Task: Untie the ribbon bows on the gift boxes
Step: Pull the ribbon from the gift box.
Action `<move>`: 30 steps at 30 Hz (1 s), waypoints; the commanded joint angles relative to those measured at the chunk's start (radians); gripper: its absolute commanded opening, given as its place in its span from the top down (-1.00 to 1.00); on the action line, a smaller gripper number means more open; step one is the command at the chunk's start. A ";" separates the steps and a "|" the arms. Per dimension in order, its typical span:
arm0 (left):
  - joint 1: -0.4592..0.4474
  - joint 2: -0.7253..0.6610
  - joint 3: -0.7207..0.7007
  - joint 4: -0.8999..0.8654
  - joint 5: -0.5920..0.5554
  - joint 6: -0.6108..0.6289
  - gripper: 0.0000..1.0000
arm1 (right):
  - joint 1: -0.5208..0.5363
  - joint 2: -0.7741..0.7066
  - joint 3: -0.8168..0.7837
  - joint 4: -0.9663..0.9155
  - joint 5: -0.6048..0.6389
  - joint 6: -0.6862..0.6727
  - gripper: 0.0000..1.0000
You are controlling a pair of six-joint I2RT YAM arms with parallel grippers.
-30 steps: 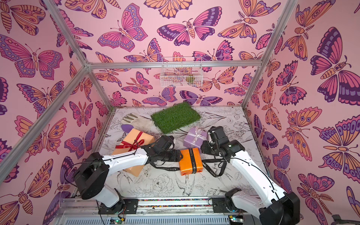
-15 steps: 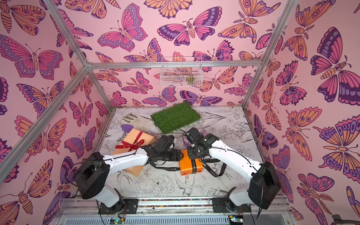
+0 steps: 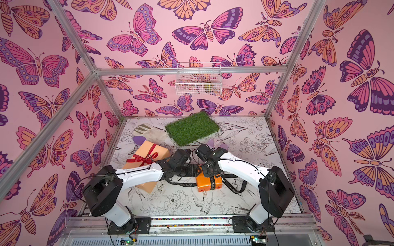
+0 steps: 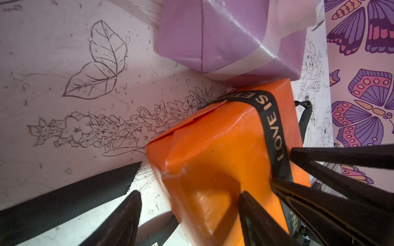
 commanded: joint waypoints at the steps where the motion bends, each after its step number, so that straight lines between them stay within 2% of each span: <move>1: -0.005 0.023 -0.027 -0.031 -0.008 0.003 -0.46 | 0.014 0.036 -0.017 0.016 0.007 0.016 0.31; 9: -0.003 0.017 -0.030 -0.031 -0.008 0.002 -0.46 | 0.035 0.098 -0.035 0.018 0.022 0.066 0.42; 12: -0.003 0.006 -0.036 -0.032 -0.012 0.005 -0.46 | 0.030 0.101 -0.046 0.044 -0.006 0.078 0.72; 13: -0.003 0.002 -0.040 -0.031 -0.015 0.004 -0.47 | 0.020 0.099 -0.052 0.060 -0.030 0.083 0.92; 14: -0.003 -0.002 -0.044 -0.031 -0.017 0.003 -0.46 | 0.007 0.092 -0.064 0.086 -0.076 0.087 1.00; 20: 0.000 -0.025 -0.045 -0.027 0.007 -0.001 -0.63 | -0.139 -0.032 -0.216 0.404 -0.512 0.145 1.00; 23: 0.006 -0.043 -0.052 -0.015 0.031 -0.024 -0.66 | -0.173 -0.069 -0.263 0.508 -0.628 0.178 1.00; 25: 0.013 -0.066 -0.060 -0.004 0.052 -0.039 -0.46 | -0.197 -0.080 -0.290 0.554 -0.679 0.198 1.00; 26: 0.018 -0.084 -0.067 0.004 0.056 -0.047 -0.20 | -0.210 -0.083 -0.307 0.573 -0.696 0.211 1.00; 27: 0.021 -0.102 -0.074 0.011 0.057 -0.051 0.31 | -0.220 -0.085 -0.324 0.596 -0.712 0.223 1.00; 28: 0.025 -0.122 -0.079 0.012 0.052 -0.053 0.69 | -0.229 -0.085 -0.338 0.609 -0.719 0.232 1.00; 29: 0.029 -0.144 -0.083 0.012 0.044 -0.056 0.92 | -0.235 -0.084 -0.349 0.617 -0.722 0.238 1.00; 30: 0.031 -0.161 -0.085 0.012 0.036 -0.056 1.00 | -0.239 -0.084 -0.358 0.624 -0.725 0.241 1.00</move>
